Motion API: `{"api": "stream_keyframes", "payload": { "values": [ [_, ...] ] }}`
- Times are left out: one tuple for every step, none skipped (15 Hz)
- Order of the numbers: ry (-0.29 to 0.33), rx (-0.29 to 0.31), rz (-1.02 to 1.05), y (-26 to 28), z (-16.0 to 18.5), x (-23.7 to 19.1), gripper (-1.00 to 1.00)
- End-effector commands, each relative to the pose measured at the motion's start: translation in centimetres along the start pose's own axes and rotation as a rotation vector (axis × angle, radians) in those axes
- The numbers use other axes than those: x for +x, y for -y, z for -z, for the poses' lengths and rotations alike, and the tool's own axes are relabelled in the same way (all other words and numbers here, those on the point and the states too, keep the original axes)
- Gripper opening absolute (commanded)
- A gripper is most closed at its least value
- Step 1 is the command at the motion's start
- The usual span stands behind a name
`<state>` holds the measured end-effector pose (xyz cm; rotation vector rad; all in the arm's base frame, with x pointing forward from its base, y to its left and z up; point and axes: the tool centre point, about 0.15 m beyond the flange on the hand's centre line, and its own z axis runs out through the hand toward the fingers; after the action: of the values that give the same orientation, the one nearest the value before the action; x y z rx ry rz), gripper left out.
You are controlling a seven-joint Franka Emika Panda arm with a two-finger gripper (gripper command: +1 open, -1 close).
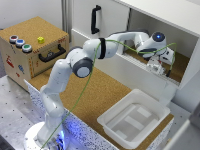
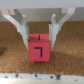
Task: Go towards the pink block and lift it
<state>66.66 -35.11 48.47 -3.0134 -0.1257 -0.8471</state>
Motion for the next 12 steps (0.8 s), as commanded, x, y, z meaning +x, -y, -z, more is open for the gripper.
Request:
{"api": "stream_keyframes", "payload": {
  "values": [
    [-0.026, 0.028, -0.004, 1.3, 7.2, 0.0, -1.0],
    [-0.031, 0.029, 0.008, 1.8, 8.1, -0.6, -1.0],
    [-0.033, 0.034, 0.023, 2.4, 8.7, -1.3, -1.0],
    [-0.035, 0.032, 0.033, 3.0, 9.1, -2.3, -1.0],
    [-0.022, 0.047, 0.032, 3.4, 9.3, -3.2, -1.0],
    [-0.008, 0.052, 0.035, 3.7, 9.5, -4.0, -1.0],
    [-0.006, 0.045, 0.039, 3.9, 9.9, -4.6, -1.0],
    [-0.001, 0.045, 0.047, 4.2, 10.2, -5.3, -1.0],
    [0.0, 0.026, 0.054, 4.4, 10.7, -5.9, -1.0],
    [0.005, 0.012, 0.047, 4.6, 11.0, -6.4, -1.0],
    [0.003, -0.008, 0.035, 5.0, 11.7, -7.0, -1.0],
    [-0.002, -0.03, 0.021, 5.6, 12.4, -7.6, -1.0]
  ]
}}
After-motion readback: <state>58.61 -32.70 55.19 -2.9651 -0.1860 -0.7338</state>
